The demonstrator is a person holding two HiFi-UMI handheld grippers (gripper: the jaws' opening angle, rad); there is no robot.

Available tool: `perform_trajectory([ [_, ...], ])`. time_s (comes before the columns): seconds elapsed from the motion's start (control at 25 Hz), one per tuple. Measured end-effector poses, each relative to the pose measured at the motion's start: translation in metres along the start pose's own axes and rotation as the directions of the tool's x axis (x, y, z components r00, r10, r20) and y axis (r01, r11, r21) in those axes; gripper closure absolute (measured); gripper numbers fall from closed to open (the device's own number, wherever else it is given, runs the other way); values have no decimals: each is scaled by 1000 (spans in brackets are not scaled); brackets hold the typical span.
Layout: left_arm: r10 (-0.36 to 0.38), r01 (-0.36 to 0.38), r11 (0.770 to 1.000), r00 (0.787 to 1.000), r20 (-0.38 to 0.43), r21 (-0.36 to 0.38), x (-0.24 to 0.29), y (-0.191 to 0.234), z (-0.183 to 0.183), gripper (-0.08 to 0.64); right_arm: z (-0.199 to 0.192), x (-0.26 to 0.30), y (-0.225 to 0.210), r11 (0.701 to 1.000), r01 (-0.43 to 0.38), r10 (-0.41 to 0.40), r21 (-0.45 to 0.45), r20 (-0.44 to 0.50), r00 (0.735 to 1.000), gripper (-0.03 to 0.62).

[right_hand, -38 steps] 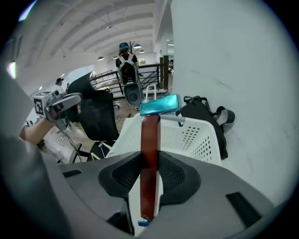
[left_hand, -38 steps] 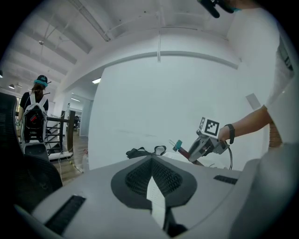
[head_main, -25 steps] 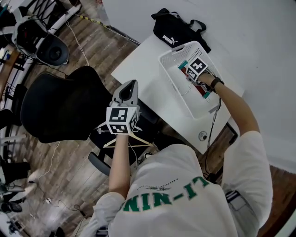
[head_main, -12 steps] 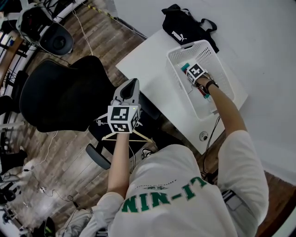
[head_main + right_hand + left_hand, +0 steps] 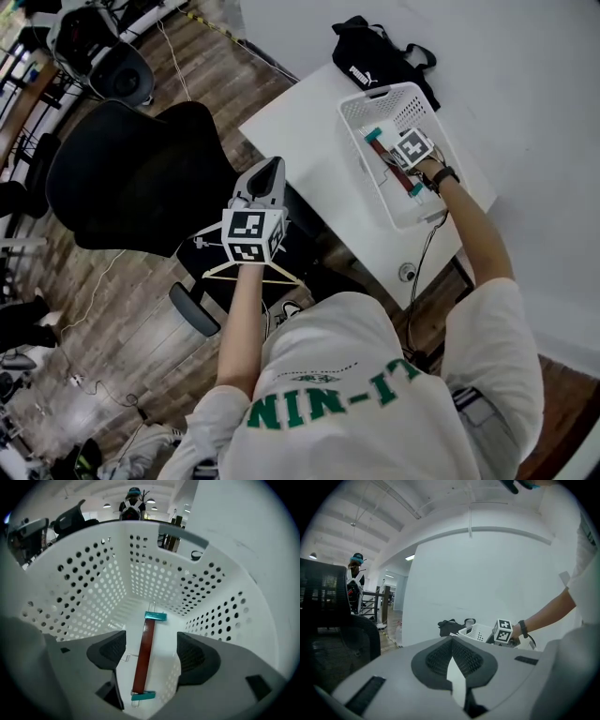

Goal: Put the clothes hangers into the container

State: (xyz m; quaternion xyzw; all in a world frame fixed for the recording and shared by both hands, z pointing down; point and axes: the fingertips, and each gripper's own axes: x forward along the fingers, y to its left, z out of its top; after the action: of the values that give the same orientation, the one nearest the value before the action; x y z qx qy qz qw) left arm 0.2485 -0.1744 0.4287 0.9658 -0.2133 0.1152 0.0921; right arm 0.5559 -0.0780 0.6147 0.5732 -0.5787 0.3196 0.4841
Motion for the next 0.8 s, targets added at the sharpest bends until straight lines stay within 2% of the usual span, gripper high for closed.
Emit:
perform_trajectory([
  [0.2,25,-26,999,999,23,19,-25,-4,3,548,21,-66,12,1000,-4,1,22,154,988,250],
  [0.4,90,-91,996,995,52,14,-65,8,6,548,50,-135,52,999,-32,35,-17,298,954,272],
  [0.52,133,-134,991,989,68,8,-89,13,4,548,71,-173,88,996,-46,69,-72,369,927,279],
  [0.64,170,-170,985,982,79,-4,-111,17,-2,547,93,-198,124,988,-27,93,-155,433,897,284],
  [0.8,222,-221,975,969,111,-27,-153,23,-13,547,115,-213,183,963,-59,178,-262,458,871,282],
])
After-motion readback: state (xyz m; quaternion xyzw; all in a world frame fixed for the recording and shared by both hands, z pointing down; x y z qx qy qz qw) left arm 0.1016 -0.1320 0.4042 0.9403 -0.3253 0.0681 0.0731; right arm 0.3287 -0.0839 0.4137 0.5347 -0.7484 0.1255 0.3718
